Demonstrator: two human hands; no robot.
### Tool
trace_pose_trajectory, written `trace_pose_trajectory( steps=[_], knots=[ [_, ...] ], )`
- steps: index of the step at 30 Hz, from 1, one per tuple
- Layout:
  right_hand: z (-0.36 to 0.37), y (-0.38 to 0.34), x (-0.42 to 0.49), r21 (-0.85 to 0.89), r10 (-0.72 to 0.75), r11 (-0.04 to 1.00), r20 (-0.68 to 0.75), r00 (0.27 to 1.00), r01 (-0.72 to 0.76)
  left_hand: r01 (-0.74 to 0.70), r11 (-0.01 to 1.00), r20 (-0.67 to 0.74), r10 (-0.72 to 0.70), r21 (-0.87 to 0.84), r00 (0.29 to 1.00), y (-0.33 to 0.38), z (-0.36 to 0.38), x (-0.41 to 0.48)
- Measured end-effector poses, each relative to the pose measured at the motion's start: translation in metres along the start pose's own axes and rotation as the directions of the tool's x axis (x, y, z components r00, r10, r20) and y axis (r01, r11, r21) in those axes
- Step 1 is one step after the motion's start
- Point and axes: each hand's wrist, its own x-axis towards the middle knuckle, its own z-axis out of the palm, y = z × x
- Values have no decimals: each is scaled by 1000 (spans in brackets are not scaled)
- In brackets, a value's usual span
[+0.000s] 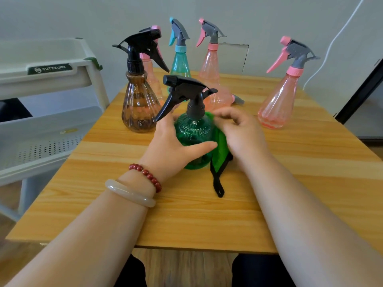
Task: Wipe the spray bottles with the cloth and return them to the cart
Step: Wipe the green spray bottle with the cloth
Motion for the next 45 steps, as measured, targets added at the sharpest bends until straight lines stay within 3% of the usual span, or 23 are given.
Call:
trace_pose_trajectory(
  steps=[2, 4, 6, 8, 9, 12, 15, 19, 21, 24, 26, 27, 32, 34, 36, 37, 38, 40, 42, 44, 45],
  knots=[
    [3, -5, -2, 160, -57, 985, -36, 998, 62, -6, 997, -27, 8, 75, 1000, 0, 1, 0],
    [6, -2, -2, 88, -76, 993, -37, 996, 79, 29, 998, -55, -26, 61, 998, 0, 0, 0],
    [7, 1, -2, -46, 13, 999, 25, 1000, -12, 60, 998, -95, -58, 11, 994, 3, -2, 0],
    [8, 3, -3, -149, 146, 980, 102, 984, -130, 90, 987, -116, -105, -134, 988, 8, -5, -1],
    [8, 2, -3, -150, 146, 980, 93, 985, -131, 105, 968, -117, -134, -227, 984, 9, -6, -1],
    [8, -6, -6, 142, -96, 984, -53, 994, 103, 141, 906, -83, -189, -398, 979, 11, -5, 0],
    [8, -10, -8, 103, -307, 944, -73, 949, 314, 153, 914, -51, -185, -375, 981, 11, -3, -1],
    [12, 1, -5, 43, 2, 999, 37, 999, -3, 109, 897, -81, -159, -428, 984, 14, -4, -2],
    [12, 5, -4, -18, 57, 998, 76, 995, -55, 98, 882, -105, -164, -461, 981, 14, -5, -2],
    [11, -5, -9, 154, -193, 968, -44, 980, 197, 116, 883, -97, -179, -454, 979, 13, -5, -2],
    [11, -13, -14, 87, -424, 899, -80, 902, 430, 129, 897, -95, -186, -422, 978, 13, -4, -2],
    [11, -13, -15, 28, -472, 880, -76, 879, 475, 137, 902, -95, -192, -410, 977, 14, -4, -3],
    [13, -3, -7, 8, -168, 986, -53, 984, 169, 144, 912, -96, -195, -383, 976, 16, -2, -4],
    [12, -6, -13, 7, -307, 951, -77, 949, 309, 149, 919, -136, -211, -365, 968, 19, -1, -4],
    [13, -12, -20, -31, -547, 837, -48, 836, 546, 160, 909, -161, -237, -385, 958, 19, -2, -4],
    [14, -13, -22, -57, -615, 788, -19, 788, 614, 162, 908, -162, -240, -386, 957, 20, -3, -4],
    [16, -12, -21, -73, -621, 782, -12, 784, 619, 165, 909, -159, -241, -382, 957, 19, -4, -4],
    [19, -8, -15, -46, -464, 886, -70, 883, 462, 147, 908, -140, -217, -393, 966, 19, -5, -4],
    [20, -5, -10, 114, -134, 983, -76, 988, 142, 105, 914, -115, -161, -391, 980, 19, -5, -5],
    [17, -2, -7, 275, 74, 959, -16, 997, -67, 71, 935, -99, -112, -349, 989, 15, -1, -6],
    [14, -3, -7, 320, 80, 945, -24, 996, -69, 43, 953, -104, -78, -301, 992, 15, 1, -6]
  ],
)
